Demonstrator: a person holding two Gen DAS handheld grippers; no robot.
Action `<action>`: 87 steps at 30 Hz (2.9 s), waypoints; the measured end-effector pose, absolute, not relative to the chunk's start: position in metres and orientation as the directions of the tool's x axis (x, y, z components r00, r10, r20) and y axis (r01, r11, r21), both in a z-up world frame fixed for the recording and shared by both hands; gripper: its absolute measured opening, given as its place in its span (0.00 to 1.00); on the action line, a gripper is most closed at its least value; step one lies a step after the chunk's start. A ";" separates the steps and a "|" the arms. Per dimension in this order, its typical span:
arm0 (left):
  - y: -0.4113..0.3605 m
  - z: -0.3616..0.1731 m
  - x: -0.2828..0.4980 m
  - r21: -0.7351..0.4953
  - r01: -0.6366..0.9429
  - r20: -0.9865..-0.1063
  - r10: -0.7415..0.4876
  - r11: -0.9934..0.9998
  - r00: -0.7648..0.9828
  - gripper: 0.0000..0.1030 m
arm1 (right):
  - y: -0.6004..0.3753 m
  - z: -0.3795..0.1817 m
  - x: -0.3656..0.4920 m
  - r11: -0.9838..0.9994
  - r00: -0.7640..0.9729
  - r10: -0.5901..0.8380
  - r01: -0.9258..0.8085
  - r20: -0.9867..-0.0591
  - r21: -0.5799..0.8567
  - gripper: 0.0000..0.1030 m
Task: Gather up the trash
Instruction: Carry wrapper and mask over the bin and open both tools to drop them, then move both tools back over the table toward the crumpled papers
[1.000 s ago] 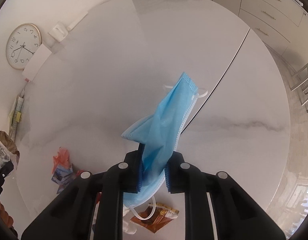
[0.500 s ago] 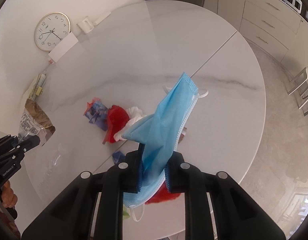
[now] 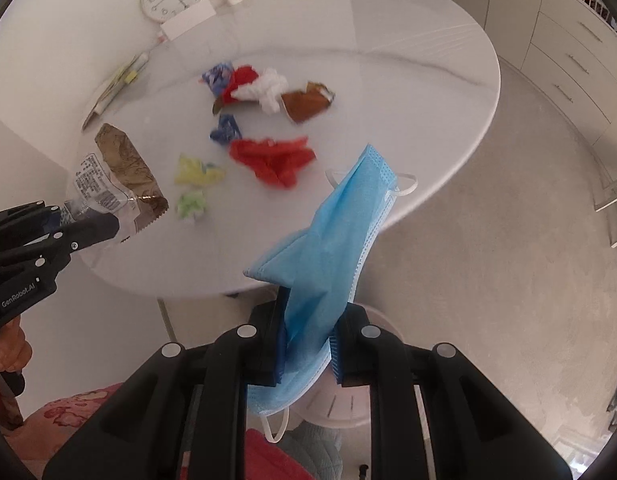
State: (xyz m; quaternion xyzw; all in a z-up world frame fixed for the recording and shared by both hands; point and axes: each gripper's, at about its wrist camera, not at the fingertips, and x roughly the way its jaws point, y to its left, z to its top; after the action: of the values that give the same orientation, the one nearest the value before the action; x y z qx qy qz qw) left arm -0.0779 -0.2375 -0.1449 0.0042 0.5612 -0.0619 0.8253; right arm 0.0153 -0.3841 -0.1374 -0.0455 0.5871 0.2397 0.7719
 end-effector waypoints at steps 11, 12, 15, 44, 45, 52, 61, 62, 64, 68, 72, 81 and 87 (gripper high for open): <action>-0.345 -0.247 -0.123 -0.138 0.149 -0.972 -0.163 0.979 0.167 0.22 | -0.467 -0.202 -0.035 0.885 0.063 0.272 -0.409 -0.960 0.223 0.18; -0.349 -0.257 -0.124 -0.149 0.150 -0.973 -0.171 0.977 0.153 0.22 | -0.469 -0.207 -0.036 0.885 0.057 0.269 -0.408 -0.962 0.223 0.18; -0.363 -0.280 -0.126 -0.142 0.167 -0.979 -0.163 0.976 0.124 0.24 | -0.472 -0.220 -0.038 0.884 0.039 0.250 -0.418 -0.968 0.211 0.19; -0.334 -0.204 -0.149 0.023 0.059 -0.957 0.005 0.998 0.291 0.88 | -0.455 -0.249 -0.049 0.832 -0.011 0.282 -0.495 -0.959 0.250 0.20; -0.331 -0.200 -0.148 0.027 0.053 -0.955 0.010 0.998 0.296 0.88 | -0.454 -0.249 -0.049 0.830 -0.012 0.284 -0.498 -0.959 0.253 0.20; -0.316 -0.184 -0.146 0.045 0.020 -0.948 0.037 0.999 0.316 0.88 | -0.442 -0.255 -0.047 0.823 -0.019 0.284 -0.507 -0.959 0.254 0.41; -0.309 -0.170 -0.143 0.054 -0.001 -0.942 0.051 0.999 0.331 0.89 | -0.438 -0.248 -0.041 0.841 -0.011 0.258 -0.489 -0.966 0.231 0.89; -0.307 -0.170 -0.142 0.053 -0.006 -0.942 0.052 0.999 0.333 0.89 | -0.438 -0.245 -0.039 0.844 -0.006 0.262 -0.483 -0.965 0.233 0.89; -0.304 -0.167 -0.141 0.051 -0.015 -0.940 0.053 0.999 0.337 0.89 | -0.439 -0.238 -0.036 0.850 0.004 0.271 -0.470 -0.963 0.237 0.90; -0.293 -0.163 -0.136 0.043 -0.045 -0.938 0.056 0.998 0.343 0.89 | -0.443 -0.217 -0.029 0.856 0.046 0.289 -0.460 -0.956 0.237 0.92; -0.283 -0.157 -0.131 0.029 -0.074 -0.935 0.054 0.997 0.351 0.89 | -0.440 -0.199 -0.021 0.854 0.083 0.301 -0.467 -0.950 0.230 0.93; -0.270 -0.147 -0.118 0.019 -0.105 -0.924 0.057 0.994 0.379 0.90 | -0.433 -0.175 -0.004 0.861 0.144 0.297 -0.469 -0.944 0.199 0.97; -0.252 -0.147 -0.104 0.002 -0.098 -0.917 0.041 0.995 0.397 0.90 | -0.426 -0.160 0.010 0.874 0.187 0.296 -0.448 -0.937 0.187 0.97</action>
State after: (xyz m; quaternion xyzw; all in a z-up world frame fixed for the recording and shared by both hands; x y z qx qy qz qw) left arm -0.1037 -0.2521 -0.1467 -0.0260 0.5478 0.0414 0.8352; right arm 0.0100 -0.4259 -0.1599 -0.0647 0.5899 0.2424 0.7675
